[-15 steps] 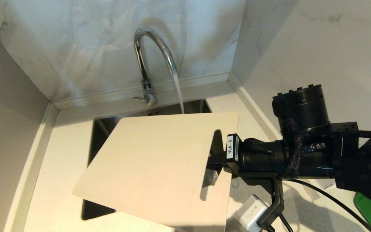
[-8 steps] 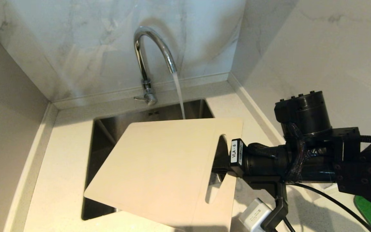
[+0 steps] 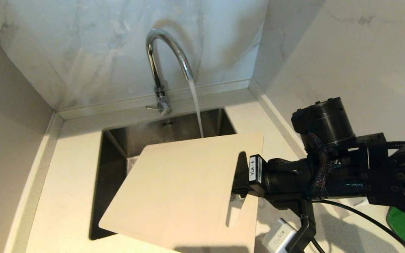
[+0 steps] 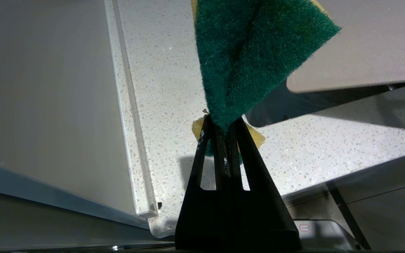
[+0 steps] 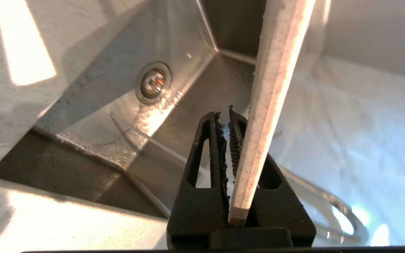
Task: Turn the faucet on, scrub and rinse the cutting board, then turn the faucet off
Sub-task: Scrub the cutting board underwater
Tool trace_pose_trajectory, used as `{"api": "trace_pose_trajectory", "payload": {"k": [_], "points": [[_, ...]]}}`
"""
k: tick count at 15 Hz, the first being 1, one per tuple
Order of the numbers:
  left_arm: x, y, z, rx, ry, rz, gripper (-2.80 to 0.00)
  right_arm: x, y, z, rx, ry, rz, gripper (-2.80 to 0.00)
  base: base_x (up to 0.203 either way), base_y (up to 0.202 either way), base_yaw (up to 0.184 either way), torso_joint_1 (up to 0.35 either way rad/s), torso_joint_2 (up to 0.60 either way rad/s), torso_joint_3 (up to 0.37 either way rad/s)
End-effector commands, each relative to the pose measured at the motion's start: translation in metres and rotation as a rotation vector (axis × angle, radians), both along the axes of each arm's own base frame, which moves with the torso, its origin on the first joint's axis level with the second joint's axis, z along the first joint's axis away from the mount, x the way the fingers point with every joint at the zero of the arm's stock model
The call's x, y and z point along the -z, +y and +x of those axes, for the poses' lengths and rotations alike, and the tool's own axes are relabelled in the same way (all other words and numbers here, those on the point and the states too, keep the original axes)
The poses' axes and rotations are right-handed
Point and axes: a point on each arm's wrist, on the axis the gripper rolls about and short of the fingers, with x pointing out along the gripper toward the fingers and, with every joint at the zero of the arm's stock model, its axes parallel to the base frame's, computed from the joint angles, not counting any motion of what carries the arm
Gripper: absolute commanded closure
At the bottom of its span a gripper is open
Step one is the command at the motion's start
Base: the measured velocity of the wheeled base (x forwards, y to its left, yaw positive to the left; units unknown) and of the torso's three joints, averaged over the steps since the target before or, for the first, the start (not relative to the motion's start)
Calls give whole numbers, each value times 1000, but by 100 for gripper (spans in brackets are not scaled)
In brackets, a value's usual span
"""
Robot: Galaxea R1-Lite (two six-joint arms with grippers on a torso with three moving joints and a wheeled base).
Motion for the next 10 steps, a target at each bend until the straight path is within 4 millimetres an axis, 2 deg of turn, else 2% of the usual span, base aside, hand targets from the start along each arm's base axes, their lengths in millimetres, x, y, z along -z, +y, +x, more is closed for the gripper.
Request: {"api": "trace_pose_trajectory", "payload": {"k": [1, 6, 10], "points": [[0, 0, 0, -1, 0, 0, 0, -10, 5, -3, -25, -2, -48, 0, 0, 0, 0, 0, 0, 0], [0, 0, 0, -1, 0, 0, 0, -27, 17, -10, -31, -5, -151, 0, 0, 0, 0, 0, 0, 0], [0, 0, 0, -1, 0, 0, 0, -43, 33, -1, -67, -15, -207, 0, 0, 0, 0, 0, 0, 0]]}}
